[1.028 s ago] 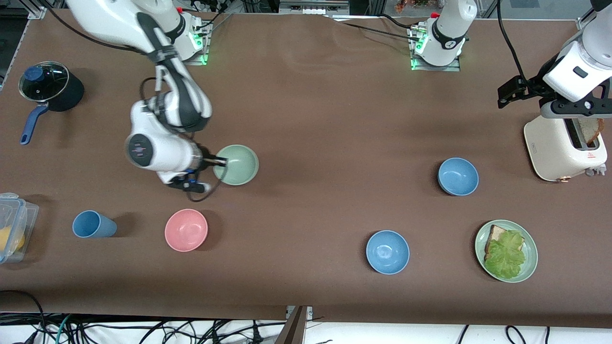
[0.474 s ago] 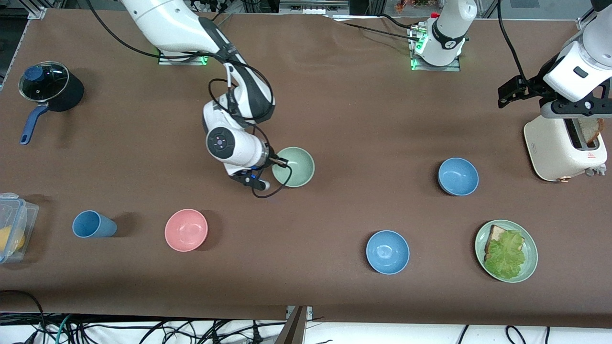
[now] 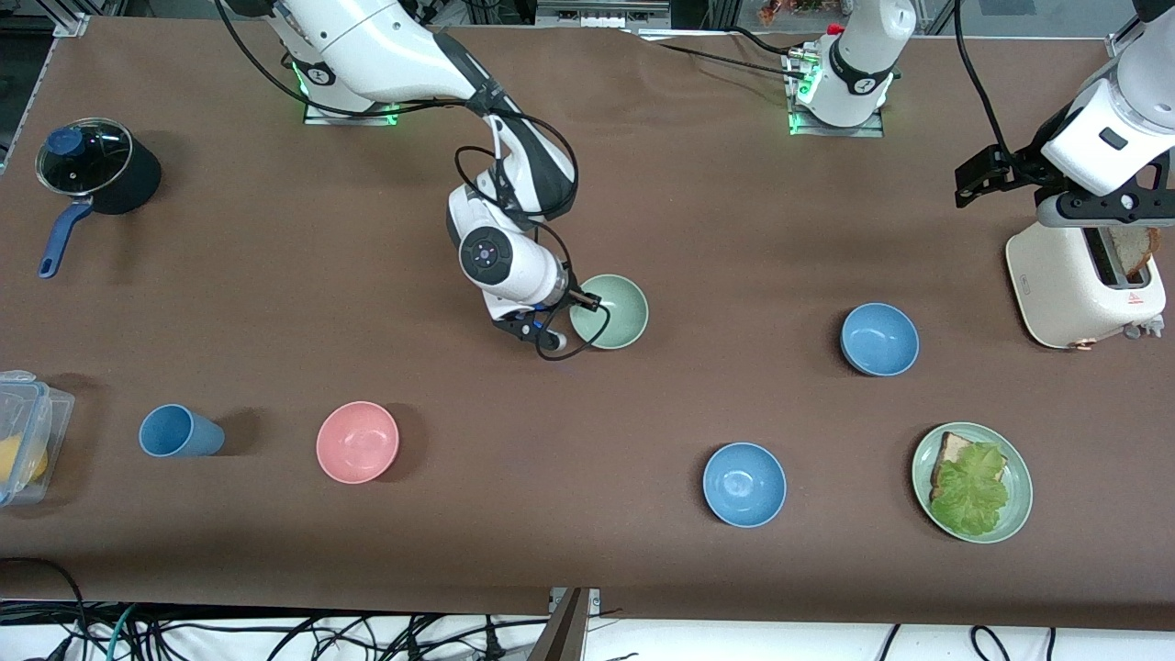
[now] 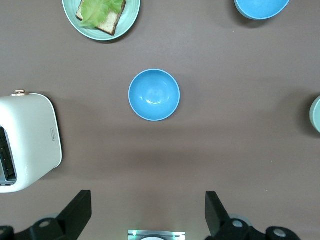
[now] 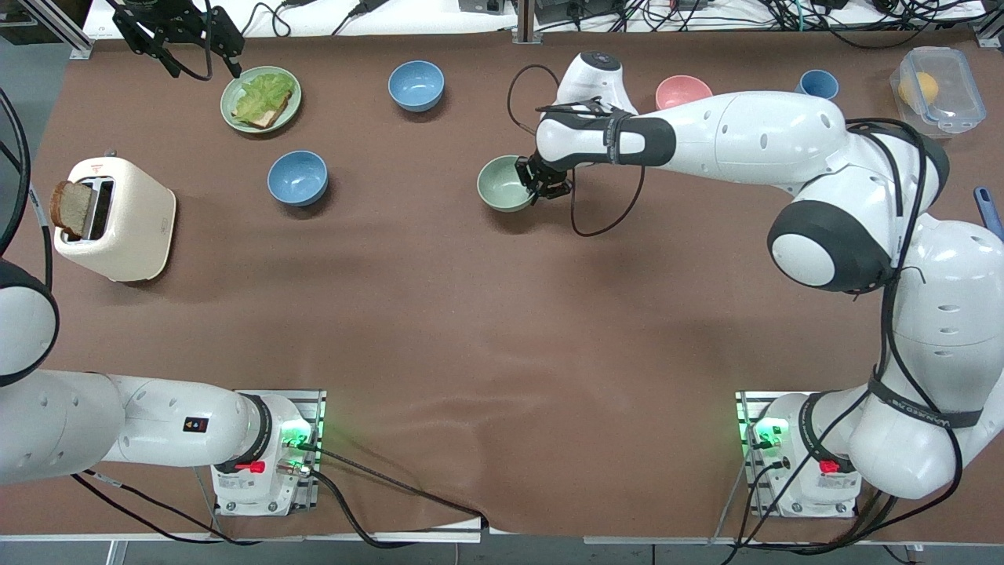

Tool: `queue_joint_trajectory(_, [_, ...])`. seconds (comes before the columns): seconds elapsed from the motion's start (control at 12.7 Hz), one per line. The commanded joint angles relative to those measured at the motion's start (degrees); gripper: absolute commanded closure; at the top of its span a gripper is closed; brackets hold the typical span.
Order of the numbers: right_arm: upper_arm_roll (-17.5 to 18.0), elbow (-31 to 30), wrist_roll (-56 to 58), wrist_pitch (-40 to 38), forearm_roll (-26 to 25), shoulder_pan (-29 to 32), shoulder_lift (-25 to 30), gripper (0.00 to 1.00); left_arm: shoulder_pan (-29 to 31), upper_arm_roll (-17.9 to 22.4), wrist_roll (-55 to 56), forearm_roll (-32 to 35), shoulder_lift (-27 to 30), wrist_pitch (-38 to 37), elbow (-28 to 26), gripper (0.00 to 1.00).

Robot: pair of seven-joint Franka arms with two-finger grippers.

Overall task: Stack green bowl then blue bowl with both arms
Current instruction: 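Slide the green bowl with the right gripper to the table's middle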

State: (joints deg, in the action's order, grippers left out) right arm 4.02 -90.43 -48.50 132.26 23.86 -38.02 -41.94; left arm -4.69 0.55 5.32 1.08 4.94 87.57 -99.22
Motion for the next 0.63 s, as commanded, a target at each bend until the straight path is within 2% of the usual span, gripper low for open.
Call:
queue_joint_trajectory(0.0, [-0.51,3.59,-0.63,0.36,1.19,-2.49,-3.32,1.0,0.21,0.06,0.04,-0.12,-0.63,-1.0,1.31,0.0])
queue_joint_trajectory(0.16, [-0.51,3.95,-1.94,3.51,1.45,-3.89,-4.9,1.0,0.12,0.32,0.04,-0.03,-1.5,-0.82,1.31,0.0])
queue_joint_trajectory(0.24, [-0.51,3.95,-1.95,4.14,1.45,-4.25,-5.26,1.0,0.38,1.02,-0.74,-0.2,-4.64,-0.48,1.49,0.0])
queue_joint_trajectory(0.32, [-0.51,3.95,-1.77,4.32,1.36,-4.34,-5.61,1.0,0.56,2.33,-0.84,-0.46,-4.5,0.14,1.84,0.0])
queue_joint_trajectory(0.4, [-0.51,4.04,-1.77,4.32,1.36,-4.25,-5.52,0.79,0.47,2.78,-0.84,-0.21,-4.41,0.75,1.75,0.0])
queue_joint_trajectory(0.47, [-0.77,4.21,-1.07,3.71,0.67,-4.17,-4.74,0.01,0.39,2.7,-0.75,-0.12,-4.41,2.76,1.32,0.0])
queue_joint_trajectory(0.55, [-1.03,4.65,-0.55,3.44,-0.21,-3.9,-3.6,0.0,0.47,2.7,-0.84,-0.2,-4.32,3.39,1.05,0.0])
